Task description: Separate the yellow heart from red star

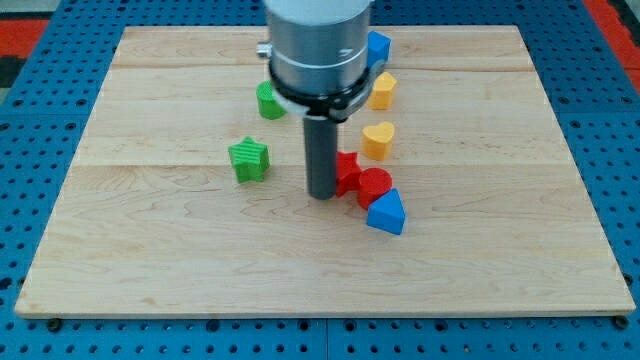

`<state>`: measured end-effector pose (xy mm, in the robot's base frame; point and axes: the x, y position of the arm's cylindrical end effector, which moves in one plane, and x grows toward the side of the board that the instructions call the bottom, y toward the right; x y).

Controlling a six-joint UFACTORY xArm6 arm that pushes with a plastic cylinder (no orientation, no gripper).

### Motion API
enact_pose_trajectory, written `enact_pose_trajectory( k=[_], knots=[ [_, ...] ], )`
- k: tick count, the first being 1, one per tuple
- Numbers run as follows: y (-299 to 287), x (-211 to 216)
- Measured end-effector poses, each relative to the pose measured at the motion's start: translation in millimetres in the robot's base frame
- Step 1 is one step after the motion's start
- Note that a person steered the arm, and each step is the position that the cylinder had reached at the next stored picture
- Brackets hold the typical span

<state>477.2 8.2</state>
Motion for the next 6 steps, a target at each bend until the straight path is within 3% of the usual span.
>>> enact_pose_trajectory(
  k=[3,4,6],
  knots=[
    [67,-29],
    [129,-62],
    [123,-92]
  ],
)
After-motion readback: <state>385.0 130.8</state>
